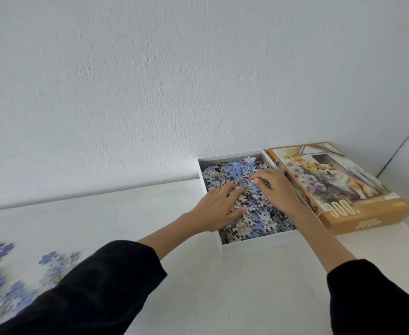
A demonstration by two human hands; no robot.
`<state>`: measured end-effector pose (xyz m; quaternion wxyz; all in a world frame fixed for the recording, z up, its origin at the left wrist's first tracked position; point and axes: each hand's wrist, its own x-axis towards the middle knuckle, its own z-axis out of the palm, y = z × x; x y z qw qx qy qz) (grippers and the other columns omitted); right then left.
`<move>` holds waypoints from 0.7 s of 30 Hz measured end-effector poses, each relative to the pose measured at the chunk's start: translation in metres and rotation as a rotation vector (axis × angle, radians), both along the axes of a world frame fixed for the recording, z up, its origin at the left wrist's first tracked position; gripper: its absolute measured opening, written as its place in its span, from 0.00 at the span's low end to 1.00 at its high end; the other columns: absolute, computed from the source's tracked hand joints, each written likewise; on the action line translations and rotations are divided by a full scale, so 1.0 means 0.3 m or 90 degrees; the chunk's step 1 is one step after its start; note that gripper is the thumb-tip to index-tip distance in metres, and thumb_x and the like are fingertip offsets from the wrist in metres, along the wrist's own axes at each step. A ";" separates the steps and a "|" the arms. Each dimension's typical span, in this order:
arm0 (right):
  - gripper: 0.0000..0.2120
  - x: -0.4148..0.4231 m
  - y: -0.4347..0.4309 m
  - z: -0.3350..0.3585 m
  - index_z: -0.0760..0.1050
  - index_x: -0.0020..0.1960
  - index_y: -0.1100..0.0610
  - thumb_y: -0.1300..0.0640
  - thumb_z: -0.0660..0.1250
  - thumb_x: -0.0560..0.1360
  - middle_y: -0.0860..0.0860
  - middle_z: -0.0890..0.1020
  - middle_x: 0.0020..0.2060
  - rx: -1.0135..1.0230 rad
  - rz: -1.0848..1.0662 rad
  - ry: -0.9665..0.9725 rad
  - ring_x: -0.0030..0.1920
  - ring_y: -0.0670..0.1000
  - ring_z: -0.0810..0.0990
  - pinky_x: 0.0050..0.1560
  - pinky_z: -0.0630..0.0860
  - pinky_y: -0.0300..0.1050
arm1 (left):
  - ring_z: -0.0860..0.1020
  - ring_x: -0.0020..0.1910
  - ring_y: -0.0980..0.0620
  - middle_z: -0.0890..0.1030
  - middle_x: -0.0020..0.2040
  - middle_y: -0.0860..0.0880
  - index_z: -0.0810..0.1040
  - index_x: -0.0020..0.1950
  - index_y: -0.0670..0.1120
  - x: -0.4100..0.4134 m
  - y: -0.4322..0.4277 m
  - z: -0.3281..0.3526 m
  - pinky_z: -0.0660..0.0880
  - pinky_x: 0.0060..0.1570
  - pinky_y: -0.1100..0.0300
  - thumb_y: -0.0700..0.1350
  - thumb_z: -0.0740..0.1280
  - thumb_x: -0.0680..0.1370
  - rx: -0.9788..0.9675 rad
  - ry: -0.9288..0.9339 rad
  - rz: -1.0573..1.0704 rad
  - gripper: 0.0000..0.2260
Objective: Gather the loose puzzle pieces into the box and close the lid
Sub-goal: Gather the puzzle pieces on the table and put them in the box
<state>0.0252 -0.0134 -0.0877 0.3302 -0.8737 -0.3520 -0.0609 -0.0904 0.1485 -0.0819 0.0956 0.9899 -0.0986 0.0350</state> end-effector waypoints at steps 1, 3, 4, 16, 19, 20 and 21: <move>0.10 -0.001 0.000 -0.001 0.79 0.54 0.56 0.58 0.60 0.78 0.52 0.80 0.53 -0.007 -0.003 -0.008 0.57 0.52 0.74 0.60 0.69 0.48 | 0.65 0.67 0.45 0.60 0.73 0.43 0.56 0.75 0.45 0.003 0.004 0.007 0.60 0.66 0.54 0.56 0.51 0.81 0.018 0.021 -0.009 0.25; 0.10 -0.005 0.001 0.003 0.79 0.54 0.56 0.59 0.60 0.78 0.52 0.80 0.52 -0.002 -0.009 -0.009 0.56 0.53 0.75 0.59 0.69 0.49 | 0.62 0.70 0.45 0.57 0.74 0.43 0.52 0.76 0.46 0.010 0.014 0.025 0.60 0.69 0.52 0.56 0.49 0.82 0.048 0.052 -0.034 0.26; 0.10 -0.008 0.000 0.005 0.79 0.54 0.55 0.59 0.61 0.78 0.52 0.80 0.52 0.008 -0.017 -0.006 0.53 0.53 0.76 0.59 0.70 0.48 | 0.61 0.71 0.45 0.56 0.75 0.43 0.51 0.77 0.46 0.012 0.018 0.032 0.59 0.70 0.51 0.55 0.48 0.82 0.062 0.061 -0.047 0.25; 0.07 -0.050 -0.007 0.025 0.80 0.52 0.53 0.55 0.65 0.75 0.49 0.82 0.50 0.019 -0.023 -0.033 0.53 0.50 0.77 0.52 0.74 0.47 | 0.74 0.60 0.48 0.72 0.66 0.45 0.70 0.68 0.41 -0.048 -0.011 0.049 0.71 0.53 0.57 0.49 0.56 0.81 -0.053 -0.049 -0.046 0.18; 0.09 -0.064 0.000 0.040 0.79 0.54 0.53 0.54 0.65 0.76 0.48 0.82 0.51 0.051 -0.018 -0.012 0.54 0.49 0.77 0.55 0.74 0.49 | 0.71 0.62 0.49 0.70 0.67 0.45 0.69 0.68 0.40 -0.062 0.009 0.062 0.68 0.58 0.59 0.48 0.56 0.82 -0.085 -0.042 -0.067 0.18; 0.09 -0.070 0.001 0.045 0.79 0.55 0.52 0.54 0.65 0.76 0.48 0.81 0.51 0.059 -0.018 -0.012 0.55 0.49 0.77 0.55 0.74 0.48 | 0.71 0.63 0.49 0.70 0.68 0.45 0.69 0.68 0.41 -0.069 0.016 0.069 0.67 0.59 0.60 0.48 0.56 0.82 -0.103 -0.050 -0.066 0.18; 0.10 -0.076 0.004 0.052 0.79 0.55 0.52 0.54 0.65 0.76 0.48 0.81 0.52 0.066 -0.020 -0.014 0.56 0.49 0.77 0.56 0.73 0.48 | 0.71 0.63 0.50 0.70 0.67 0.46 0.70 0.68 0.41 -0.079 0.024 0.079 0.67 0.59 0.61 0.48 0.56 0.82 -0.126 -0.058 -0.064 0.17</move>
